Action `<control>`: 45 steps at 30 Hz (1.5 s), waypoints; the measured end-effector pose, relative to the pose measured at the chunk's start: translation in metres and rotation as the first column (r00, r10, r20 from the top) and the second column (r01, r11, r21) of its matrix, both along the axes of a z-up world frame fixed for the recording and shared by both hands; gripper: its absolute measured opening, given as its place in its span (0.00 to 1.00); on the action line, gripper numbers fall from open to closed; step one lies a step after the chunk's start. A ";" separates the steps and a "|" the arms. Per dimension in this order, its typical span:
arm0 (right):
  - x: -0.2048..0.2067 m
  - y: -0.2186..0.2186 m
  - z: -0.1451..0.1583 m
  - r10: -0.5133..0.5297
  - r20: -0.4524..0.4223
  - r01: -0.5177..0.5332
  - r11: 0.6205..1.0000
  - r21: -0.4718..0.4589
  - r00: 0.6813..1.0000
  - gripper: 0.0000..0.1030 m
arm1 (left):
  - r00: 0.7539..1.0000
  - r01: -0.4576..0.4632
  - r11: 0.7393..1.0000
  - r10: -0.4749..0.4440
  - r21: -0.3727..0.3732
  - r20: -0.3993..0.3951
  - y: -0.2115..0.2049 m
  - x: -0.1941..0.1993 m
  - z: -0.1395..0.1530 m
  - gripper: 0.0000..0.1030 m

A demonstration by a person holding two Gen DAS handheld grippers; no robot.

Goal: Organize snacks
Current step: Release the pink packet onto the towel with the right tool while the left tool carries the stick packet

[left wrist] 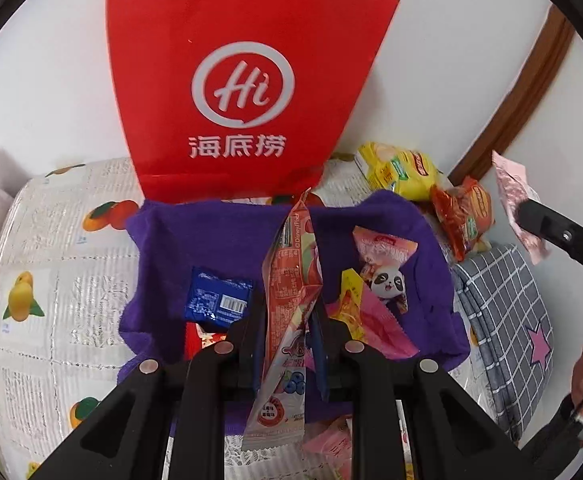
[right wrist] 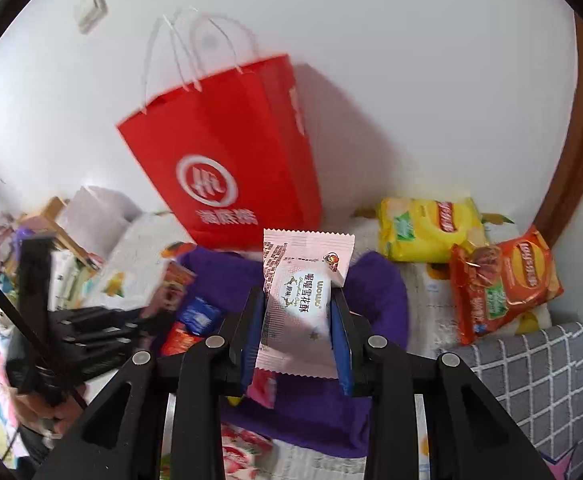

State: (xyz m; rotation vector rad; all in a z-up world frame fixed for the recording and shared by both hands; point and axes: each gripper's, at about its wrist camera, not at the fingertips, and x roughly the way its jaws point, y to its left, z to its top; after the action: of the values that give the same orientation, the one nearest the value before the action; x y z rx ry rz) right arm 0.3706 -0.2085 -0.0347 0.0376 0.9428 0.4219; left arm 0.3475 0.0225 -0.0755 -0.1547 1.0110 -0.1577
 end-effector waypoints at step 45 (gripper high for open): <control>0.006 0.048 -0.075 0.174 -0.108 -0.201 0.915 -0.350 0.979 0.48 | 0.996 -0.074 0.997 0.073 -0.022 -0.052 0.021 0.007 -0.017 0.19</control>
State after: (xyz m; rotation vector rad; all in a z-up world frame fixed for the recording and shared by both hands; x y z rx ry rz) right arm 0.3770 -0.1606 -0.1096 -0.3767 1.0903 0.4213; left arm 0.3550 0.0439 -0.0926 -0.2183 1.0530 -0.0996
